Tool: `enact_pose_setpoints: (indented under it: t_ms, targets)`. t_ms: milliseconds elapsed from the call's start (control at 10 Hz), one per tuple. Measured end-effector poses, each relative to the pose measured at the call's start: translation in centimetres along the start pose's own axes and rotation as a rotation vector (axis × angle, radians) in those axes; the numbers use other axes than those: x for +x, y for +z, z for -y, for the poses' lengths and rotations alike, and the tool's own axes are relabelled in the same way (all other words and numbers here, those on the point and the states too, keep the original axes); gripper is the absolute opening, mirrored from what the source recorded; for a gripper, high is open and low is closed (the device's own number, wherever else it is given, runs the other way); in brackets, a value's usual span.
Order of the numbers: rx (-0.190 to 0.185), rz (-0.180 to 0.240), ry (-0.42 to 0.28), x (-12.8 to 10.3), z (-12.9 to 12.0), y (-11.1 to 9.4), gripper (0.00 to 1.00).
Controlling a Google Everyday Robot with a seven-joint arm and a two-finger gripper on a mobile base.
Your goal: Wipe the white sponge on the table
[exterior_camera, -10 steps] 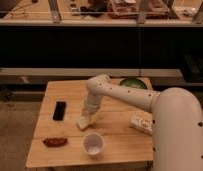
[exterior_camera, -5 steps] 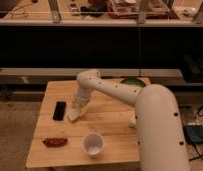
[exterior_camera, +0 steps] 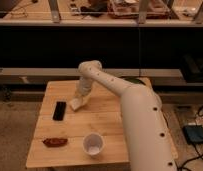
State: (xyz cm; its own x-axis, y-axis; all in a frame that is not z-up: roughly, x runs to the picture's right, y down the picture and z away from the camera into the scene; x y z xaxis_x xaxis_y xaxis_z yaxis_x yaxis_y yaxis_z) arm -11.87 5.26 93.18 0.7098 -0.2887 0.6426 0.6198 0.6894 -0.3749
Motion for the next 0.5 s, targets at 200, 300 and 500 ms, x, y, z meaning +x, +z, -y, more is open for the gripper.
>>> enact_pose_setpoints:
  t_ms: [200,300,500]
  targets:
    - [-0.021,-0.025,0.103,4.5,-2.9,-1.1,0.41]
    - [-0.040,-0.035,0.157,6.6,-5.0,-1.4,0.41]
    - [-0.057,-0.035,0.253,9.2,-9.2,-1.9,0.41]
